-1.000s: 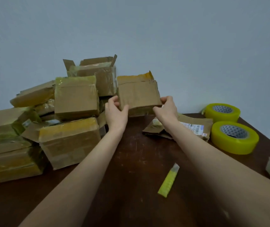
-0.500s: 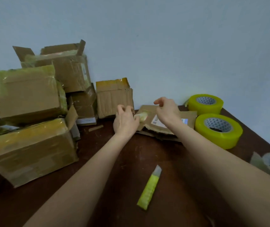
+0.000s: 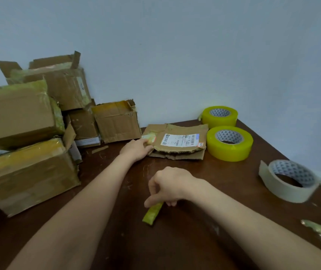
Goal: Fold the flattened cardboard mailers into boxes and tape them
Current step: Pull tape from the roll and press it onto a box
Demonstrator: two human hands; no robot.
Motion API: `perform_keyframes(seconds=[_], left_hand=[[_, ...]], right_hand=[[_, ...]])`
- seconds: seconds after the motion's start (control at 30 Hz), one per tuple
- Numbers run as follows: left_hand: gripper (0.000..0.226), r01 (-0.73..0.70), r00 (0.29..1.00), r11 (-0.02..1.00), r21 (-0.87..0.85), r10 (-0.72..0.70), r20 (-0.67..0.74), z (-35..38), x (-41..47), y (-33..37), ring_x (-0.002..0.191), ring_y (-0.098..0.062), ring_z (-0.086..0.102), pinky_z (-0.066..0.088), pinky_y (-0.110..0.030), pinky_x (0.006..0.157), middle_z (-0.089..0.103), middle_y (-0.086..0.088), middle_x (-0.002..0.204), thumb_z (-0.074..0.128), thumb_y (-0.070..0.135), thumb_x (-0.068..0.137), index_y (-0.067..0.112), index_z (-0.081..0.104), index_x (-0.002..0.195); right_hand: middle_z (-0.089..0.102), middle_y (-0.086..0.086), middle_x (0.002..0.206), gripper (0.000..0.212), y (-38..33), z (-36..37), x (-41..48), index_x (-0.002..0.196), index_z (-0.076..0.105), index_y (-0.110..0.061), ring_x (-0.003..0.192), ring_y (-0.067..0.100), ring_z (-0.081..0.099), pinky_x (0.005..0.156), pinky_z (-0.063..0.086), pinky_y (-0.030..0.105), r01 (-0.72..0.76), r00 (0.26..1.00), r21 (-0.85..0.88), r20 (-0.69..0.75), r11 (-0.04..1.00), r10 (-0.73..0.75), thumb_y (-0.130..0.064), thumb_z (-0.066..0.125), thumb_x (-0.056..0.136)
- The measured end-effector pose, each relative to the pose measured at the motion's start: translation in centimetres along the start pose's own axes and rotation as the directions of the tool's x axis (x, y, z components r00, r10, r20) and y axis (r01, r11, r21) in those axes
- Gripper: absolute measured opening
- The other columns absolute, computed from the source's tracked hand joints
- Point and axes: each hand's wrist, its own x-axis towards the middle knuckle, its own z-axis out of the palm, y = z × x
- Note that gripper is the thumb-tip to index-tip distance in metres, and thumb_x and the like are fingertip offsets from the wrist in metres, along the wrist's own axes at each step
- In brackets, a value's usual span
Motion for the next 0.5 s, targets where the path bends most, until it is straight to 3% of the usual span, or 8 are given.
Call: perform_keyframes(seconds=[0.1,0.17,0.3,0.33,0.4,0.47,0.5], left_hand=[[0.065,0.081,0.996,0.997,0.014,-0.08,-0.034,0.3,-2.0,0.4,0.127,-0.036,0.041,0.039,-0.044,0.104,0.041,-0.017,0.14,0.052,0.063,0.086,0.027,0.042,0.139],[0.078,0.145,0.988,0.986,-0.078,-0.149,-0.041,0.4,-3.3,0.5,0.128,-0.037,0.039,0.037,-0.044,0.104,0.036,-0.018,0.141,0.062,0.062,0.079,0.021,0.038,0.14],[0.078,0.228,0.968,0.918,-0.325,-0.249,-0.024,0.0,-5.1,0.3,0.125,-0.032,0.047,0.042,-0.038,0.098,0.045,-0.014,0.14,0.073,0.041,0.08,0.01,0.036,0.141],[0.072,0.253,0.958,0.857,-0.448,-0.286,-0.006,-0.2,-5.5,0.3,0.122,-0.031,0.049,0.043,-0.036,0.094,0.049,-0.014,0.136,0.074,0.032,0.082,0.005,0.039,0.139],[0.056,0.275,0.942,0.604,-0.748,-0.325,0.084,-1.0,-6.1,0.4,0.109,-0.029,0.057,0.049,-0.034,0.086,0.058,-0.013,0.123,0.072,0.017,0.084,0.0,0.047,0.132],[0.04,0.207,0.954,0.336,-0.919,-0.279,0.113,-2.8,-6.9,0.9,0.088,-0.024,0.062,0.054,-0.032,0.069,0.064,-0.011,0.099,0.063,0.007,0.089,0.001,0.054,0.127],[0.035,0.151,0.963,0.251,-0.956,-0.258,0.085,-3.8,-7.1,1.2,0.079,-0.022,0.063,0.055,-0.031,0.061,0.064,-0.009,0.091,0.058,0.004,0.091,0.003,0.056,0.126]], right_hand=[[0.067,-0.002,0.057,0.036,0.3,0.0,-1.3,0.09,0.065,-0.023,0.058,0.006,0.058,0.07,0.051,0.026,-0.127,0.99,-0.084,-0.067,0.988,0.121,-0.057,0.063,0.082],[0.062,-0.004,0.053,0.029,1.4,-0.6,-2.5,0.092,0.064,-0.024,0.059,0.007,0.059,0.069,0.049,0.025,-0.226,0.973,-0.1,-0.069,0.969,0.219,-0.051,0.062,0.084],[0.072,-0.005,0.075,0.021,5.1,-1.5,-4.9,0.101,0.065,-0.024,0.063,0.01,0.068,0.072,0.055,0.027,-0.426,0.903,-0.067,-0.101,0.902,0.419,-0.036,0.061,0.084],[0.072,-0.004,0.086,0.023,6.1,-1.5,-5.3,0.105,0.064,-0.023,0.072,0.012,0.07,0.074,0.055,0.028,-0.469,0.88,-0.068,-0.123,0.88,0.459,-0.034,0.062,0.085],[0.067,0.0,0.109,0.029,7.8,-1.7,-5.8,0.114,0.062,-0.021,0.098,0.02,0.066,0.076,0.051,0.03,-0.533,0.837,-0.09,-0.206,0.842,0.507,-0.031,0.062,0.088],[0.061,0.004,0.121,0.028,8.8,-1.9,-5.6,0.119,0.06,-0.019,0.11,0.026,0.06,0.076,0.047,0.031,-0.562,0.791,-0.042,-0.318,0.826,0.522,-0.026,0.056,0.092],[0.061,0.006,0.122,0.027,8.8,-2.2,-5.4,0.118,0.061,-0.018,0.11,0.028,0.059,0.076,0.046,0.031,-0.566,0.762,0.026,-0.366,0.824,0.535,-0.023,0.053,0.094]])
